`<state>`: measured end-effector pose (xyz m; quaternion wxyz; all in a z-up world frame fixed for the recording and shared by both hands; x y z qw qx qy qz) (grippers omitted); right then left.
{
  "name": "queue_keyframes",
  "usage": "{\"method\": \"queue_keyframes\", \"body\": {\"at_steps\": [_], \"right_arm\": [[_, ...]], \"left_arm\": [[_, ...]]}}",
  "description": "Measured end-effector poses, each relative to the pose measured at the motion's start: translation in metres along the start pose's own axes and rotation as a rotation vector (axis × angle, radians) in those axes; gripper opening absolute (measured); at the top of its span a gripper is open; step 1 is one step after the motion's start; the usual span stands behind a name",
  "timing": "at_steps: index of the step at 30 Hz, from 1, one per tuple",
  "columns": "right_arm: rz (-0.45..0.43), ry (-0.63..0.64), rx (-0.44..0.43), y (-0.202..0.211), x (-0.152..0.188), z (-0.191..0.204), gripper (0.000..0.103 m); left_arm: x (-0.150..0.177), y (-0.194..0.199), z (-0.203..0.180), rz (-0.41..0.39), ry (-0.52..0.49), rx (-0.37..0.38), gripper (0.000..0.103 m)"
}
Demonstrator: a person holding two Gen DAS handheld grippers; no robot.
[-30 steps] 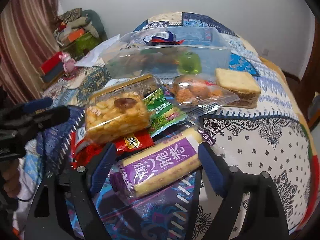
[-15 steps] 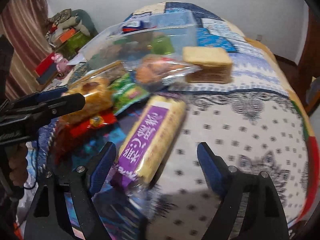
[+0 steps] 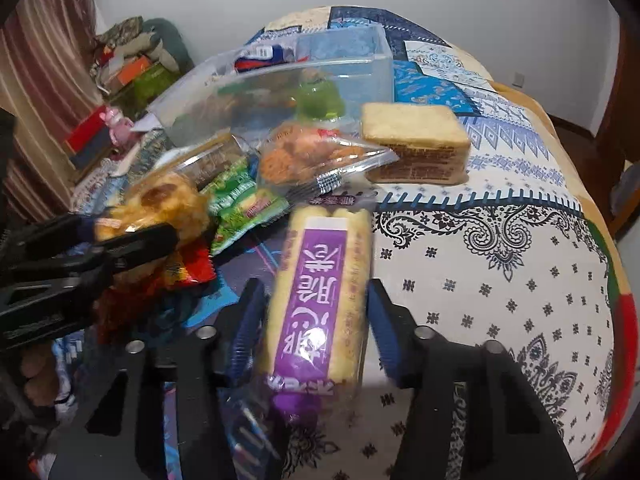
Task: Organize snacks
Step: 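Grasp the nut cookie pack with the left gripper while the right grasps the purple wafer bar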
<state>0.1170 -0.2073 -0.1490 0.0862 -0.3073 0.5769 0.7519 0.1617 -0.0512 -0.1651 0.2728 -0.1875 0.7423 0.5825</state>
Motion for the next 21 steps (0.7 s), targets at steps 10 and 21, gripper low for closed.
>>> {"method": "queue_keyframes", "body": {"at_steps": [10,21], "right_arm": [[-0.028,-0.002,0.011,0.023,0.007,-0.010,0.044],[-0.171,-0.037,-0.032,0.067,-0.031,-0.009,0.043]], "left_arm": [[-0.003,0.022,0.003,-0.045,0.040,0.013,0.047],[-0.035,0.055,0.013,-0.152,0.061,0.001,0.047]]}}
Point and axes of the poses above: each gripper's, at about its wrist camera, not at the fingertips, and y roughly against the way its jaws point, z to its left, x to its underside, the point moved 3 cm from there along -y, roughly the way its jaws point, and after that the axes turned 2 degrees about x, right-handed, at the moved point
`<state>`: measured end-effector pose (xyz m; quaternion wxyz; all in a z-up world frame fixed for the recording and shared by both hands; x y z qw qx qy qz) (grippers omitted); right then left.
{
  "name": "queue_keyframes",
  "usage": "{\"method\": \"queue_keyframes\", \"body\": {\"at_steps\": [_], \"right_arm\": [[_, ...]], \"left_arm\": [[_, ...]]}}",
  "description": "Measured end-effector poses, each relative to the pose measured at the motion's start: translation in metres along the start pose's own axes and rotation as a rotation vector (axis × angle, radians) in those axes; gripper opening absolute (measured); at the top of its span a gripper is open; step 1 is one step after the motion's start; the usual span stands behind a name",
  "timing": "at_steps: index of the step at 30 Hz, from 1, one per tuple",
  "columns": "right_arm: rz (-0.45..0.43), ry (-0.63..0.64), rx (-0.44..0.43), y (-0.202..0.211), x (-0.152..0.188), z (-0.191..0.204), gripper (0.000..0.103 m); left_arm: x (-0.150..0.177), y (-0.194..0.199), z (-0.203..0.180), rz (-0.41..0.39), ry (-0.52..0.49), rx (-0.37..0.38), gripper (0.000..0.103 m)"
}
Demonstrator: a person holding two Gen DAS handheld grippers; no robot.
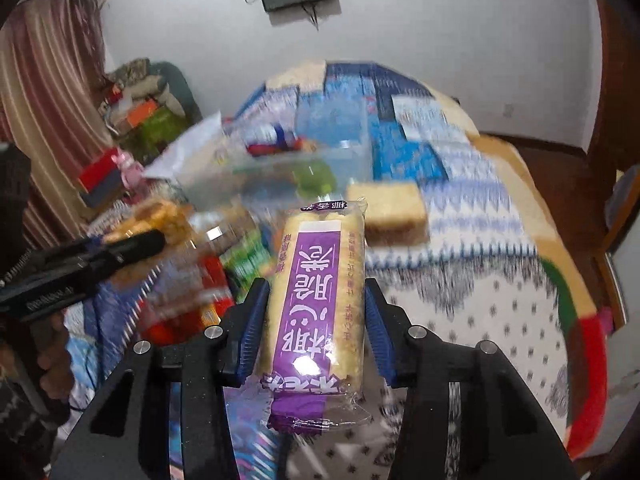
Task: Organize snacks
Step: 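Grasp the nut cookie pack with the left gripper while the right grasps the purple wafer bar, then drop both held snacks into the clear box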
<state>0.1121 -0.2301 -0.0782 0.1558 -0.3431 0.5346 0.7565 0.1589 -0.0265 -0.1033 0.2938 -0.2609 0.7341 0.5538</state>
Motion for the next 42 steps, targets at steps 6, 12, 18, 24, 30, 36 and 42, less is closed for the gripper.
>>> {"method": "queue_keyframes", "body": {"at_steps": [6,12,18,24,30,36,42], "right_arm": [[-0.070,0.024,-0.016,-0.003,-0.033,0.014,0.043],[-0.095,0.037,-0.013,-0.022,-0.060,0.020,0.043],[-0.104,0.045,-0.004,-0.047,-0.085,0.022,0.043],[-0.084,0.033,0.004,-0.082,-0.105,0.019,0.043],[-0.072,0.037,0.018,-0.110,-0.116,0.020,0.043],[-0.037,0.047,0.052,-0.135,-0.118,0.015,0.043],[-0.010,0.051,0.065,-0.146,-0.115,0.008,0.043]], "left_arm": [[-0.026,0.000,0.011,-0.042,0.017,-0.005,0.047],[-0.053,-0.007,0.028,-0.083,0.034,-0.021,0.047],[-0.079,-0.026,0.054,-0.101,0.072,-0.041,0.047],[-0.097,-0.055,0.080,-0.092,0.110,-0.055,0.047],[-0.103,-0.090,0.094,-0.059,0.107,-0.074,0.047],[-0.104,-0.119,0.100,-0.023,0.099,-0.079,0.047],[-0.102,-0.130,0.099,-0.023,0.093,-0.089,0.047]]}}
Point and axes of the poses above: each gripper's, at about its wrist camera, not at the fingertips, and y roughly against the way its jaws point, z to its left, x to its underside, the point moved 3 cm from there along -y, roughly the way its jaws point, and after that the axes turned 2 degrees about x, right-handed, at the moved point
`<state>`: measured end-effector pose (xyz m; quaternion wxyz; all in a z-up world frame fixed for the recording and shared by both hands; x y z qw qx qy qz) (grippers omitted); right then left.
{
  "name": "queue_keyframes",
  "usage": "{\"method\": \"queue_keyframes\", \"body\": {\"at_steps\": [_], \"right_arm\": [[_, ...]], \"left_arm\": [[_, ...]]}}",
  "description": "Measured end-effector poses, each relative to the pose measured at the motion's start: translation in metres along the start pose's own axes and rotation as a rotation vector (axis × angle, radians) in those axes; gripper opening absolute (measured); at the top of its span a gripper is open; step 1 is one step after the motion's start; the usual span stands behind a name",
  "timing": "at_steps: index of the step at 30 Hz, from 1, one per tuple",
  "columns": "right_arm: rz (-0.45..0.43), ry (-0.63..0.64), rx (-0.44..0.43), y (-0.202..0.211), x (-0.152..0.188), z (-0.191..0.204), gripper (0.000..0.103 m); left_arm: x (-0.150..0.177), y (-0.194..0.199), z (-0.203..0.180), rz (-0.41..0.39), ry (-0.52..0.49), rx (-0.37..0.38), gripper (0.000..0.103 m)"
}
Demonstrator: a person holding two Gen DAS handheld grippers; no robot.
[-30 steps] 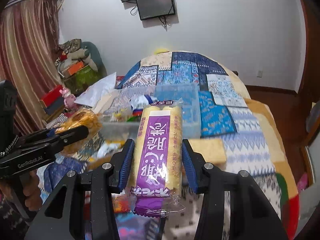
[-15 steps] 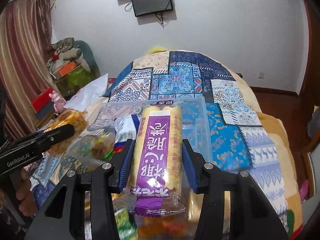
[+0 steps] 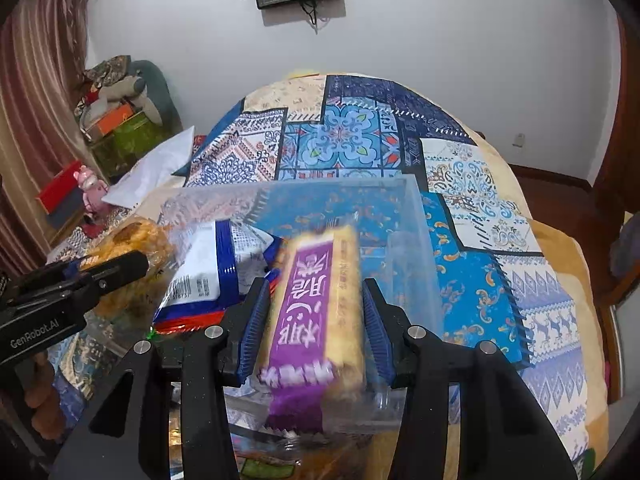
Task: Organize snacks
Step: 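Drop both held snacks into the clear box, then grasp the long biscuit roll with the left gripper while the right grasps the fried snack bag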
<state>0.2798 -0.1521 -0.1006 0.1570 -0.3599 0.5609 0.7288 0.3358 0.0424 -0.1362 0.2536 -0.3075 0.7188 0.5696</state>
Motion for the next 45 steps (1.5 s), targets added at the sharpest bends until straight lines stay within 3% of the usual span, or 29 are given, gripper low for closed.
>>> {"method": "queue_keyframes", "body": {"at_steps": [5,9,18,25,32,36,45], "right_arm": [[0.005,-0.005,-0.015,0.006,0.000,-0.001,0.043],[-0.005,0.004,-0.023,0.022,0.000,0.001,0.044],[-0.026,0.038,-0.021,0.065,0.013,0.004,0.052],[0.009,0.045,-0.014,0.074,0.044,0.001,0.056],[0.103,0.038,-0.046,0.053,0.081,0.004,0.056],[0.088,0.028,-0.060,0.054,0.083,0.004,0.057],[0.081,0.054,-0.073,0.057,0.090,0.009,0.058]], "left_arm": [[0.001,0.006,-0.005,0.010,-0.011,0.004,0.049],[0.001,0.024,-0.007,-0.005,-0.006,0.003,0.060],[0.020,0.071,-0.008,-0.011,-0.015,-0.012,0.065],[0.058,0.079,-0.013,0.053,-0.035,-0.010,0.065],[0.094,0.058,-0.028,0.153,-0.049,0.056,0.064],[0.100,0.048,-0.038,0.177,-0.081,0.077,0.051],[0.113,0.033,-0.051,0.204,-0.145,0.086,0.050]]}}
Point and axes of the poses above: each gripper's, at about its wrist camera, not at the fingertips, and y roughly against the way its jaws point, z to its left, x to its underside, the point moved 3 cm from there along -y, roughly the way its jaws point, and after that the axes turned 2 degrees about x, right-handed, at the moved point
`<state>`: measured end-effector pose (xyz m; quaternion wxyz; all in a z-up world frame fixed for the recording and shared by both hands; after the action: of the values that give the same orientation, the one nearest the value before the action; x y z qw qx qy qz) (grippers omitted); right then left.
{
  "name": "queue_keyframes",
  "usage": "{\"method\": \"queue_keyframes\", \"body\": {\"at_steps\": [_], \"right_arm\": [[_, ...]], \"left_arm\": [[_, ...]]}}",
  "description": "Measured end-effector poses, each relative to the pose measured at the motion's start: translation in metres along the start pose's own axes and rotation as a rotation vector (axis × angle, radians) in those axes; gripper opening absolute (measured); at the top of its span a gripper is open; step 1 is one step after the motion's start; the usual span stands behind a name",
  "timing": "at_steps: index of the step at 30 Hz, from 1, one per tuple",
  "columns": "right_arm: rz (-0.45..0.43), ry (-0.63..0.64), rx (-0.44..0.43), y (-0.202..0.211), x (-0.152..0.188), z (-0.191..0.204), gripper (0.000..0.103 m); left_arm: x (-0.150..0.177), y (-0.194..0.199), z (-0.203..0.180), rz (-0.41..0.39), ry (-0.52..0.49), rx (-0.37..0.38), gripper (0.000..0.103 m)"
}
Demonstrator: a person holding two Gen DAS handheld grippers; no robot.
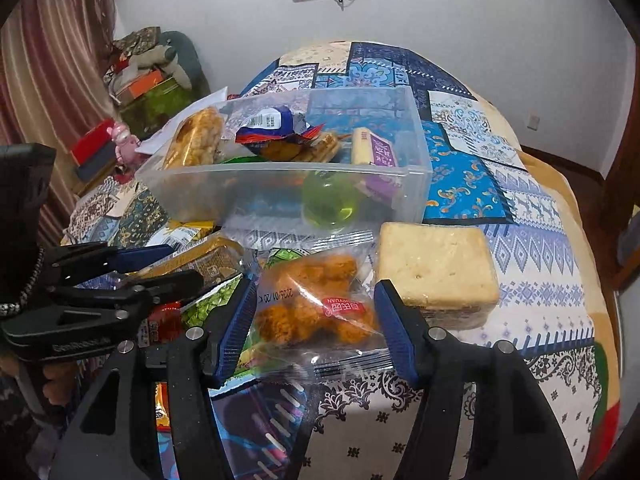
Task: Organize snacks
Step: 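Grasp the long biscuit roll with the left gripper while the right grasps the fried snack bag, then carry the biscuit roll and fried snack bag over the clear box and release both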
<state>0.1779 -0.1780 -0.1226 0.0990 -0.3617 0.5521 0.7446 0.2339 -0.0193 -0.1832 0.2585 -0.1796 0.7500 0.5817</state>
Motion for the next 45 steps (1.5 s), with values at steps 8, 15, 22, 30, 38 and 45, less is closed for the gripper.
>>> {"method": "queue_keyframes", "body": {"at_steps": [8,15,22,30,38,45], "right_arm": [[0.014,0.017,0.003,-0.002,0.000,0.002,0.060],[0.079,-0.064,-0.075,-0.006,0.021,-0.008,0.062],[0.083,-0.054,-0.071,-0.016,0.013,-0.002,0.062],[0.060,-0.083,-0.079,-0.017,0.014,-0.003,0.046],[0.004,-0.079,-0.086,0.010,0.008,0.000,0.037],[-0.066,-0.075,-0.076,0.038,-0.008,0.002,0.037]], "left_arm": [[0.008,0.007,0.004,0.012,0.014,0.025,0.049],[0.014,0.009,0.006,0.031,0.003,0.026,0.046],[0.010,-0.011,0.002,0.047,-0.005,0.006,0.047],[0.009,-0.007,0.002,0.008,-0.009,0.007,0.038],[0.001,0.024,-0.004,-0.066,-0.003,0.002,0.035],[-0.018,0.058,-0.008,-0.141,0.012,0.004,0.035]]}}
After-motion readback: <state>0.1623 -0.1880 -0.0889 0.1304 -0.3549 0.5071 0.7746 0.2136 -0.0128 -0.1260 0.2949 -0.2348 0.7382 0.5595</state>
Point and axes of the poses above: each gripper's, at about its wrist camera, not at the fingertips, and y roughly against the way its jaws point, z to its left, x to its underside, the point moved 3 cm from there along -y, roughly the way its jaws point, and after that the axes turned 2 degrees about x, right-handed, at the moved point
